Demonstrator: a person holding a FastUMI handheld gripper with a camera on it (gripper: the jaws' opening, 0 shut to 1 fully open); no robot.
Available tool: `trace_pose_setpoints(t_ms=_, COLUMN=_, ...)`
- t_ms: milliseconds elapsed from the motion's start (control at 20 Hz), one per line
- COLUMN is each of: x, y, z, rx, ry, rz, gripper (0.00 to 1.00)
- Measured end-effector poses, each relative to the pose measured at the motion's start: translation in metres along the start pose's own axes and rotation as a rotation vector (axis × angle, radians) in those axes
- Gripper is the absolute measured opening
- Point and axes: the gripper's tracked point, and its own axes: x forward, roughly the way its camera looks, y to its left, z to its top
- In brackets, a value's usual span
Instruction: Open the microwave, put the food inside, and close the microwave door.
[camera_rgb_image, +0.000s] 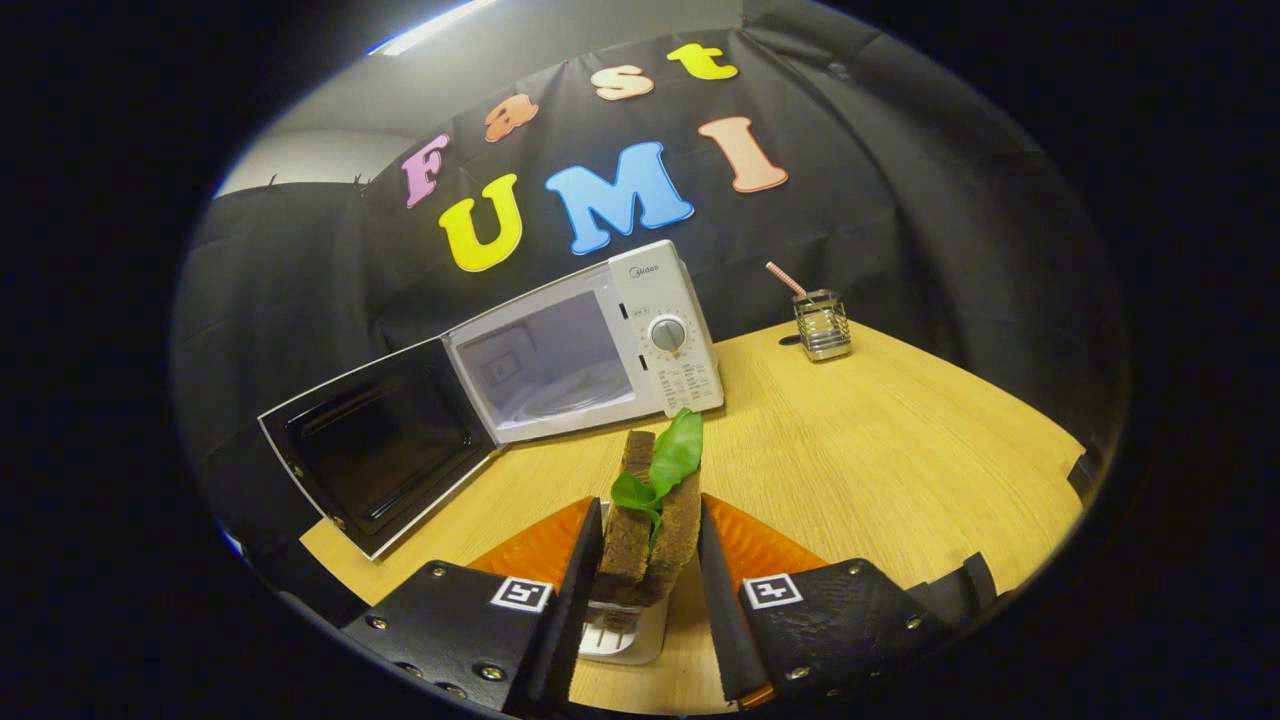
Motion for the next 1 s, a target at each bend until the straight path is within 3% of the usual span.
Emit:
trace_pose_setpoints(t_ms=50, x=-0.006, y=0.004, z=0.002, rx=0.025, ry=-0.005, rz=0.022, gripper=0.55)
trace_pose_setpoints(t_ms=100, x=-0.006, y=0.004, z=0.004, rx=0.043, ry=-0.003, rz=0.019, gripper=0.40)
trace_pose_setpoints(t_ms=350, x=-0.005, y=0.007, z=0.009, rx=0.022, ry=-0.035, rz=0.009, gripper=0.15)
trace_pose_setpoints(t_ms=1000, x=0.006, y=0.052, z=0.082, rx=0.003, ry=-0.174, rz=0.099, gripper=0.15)
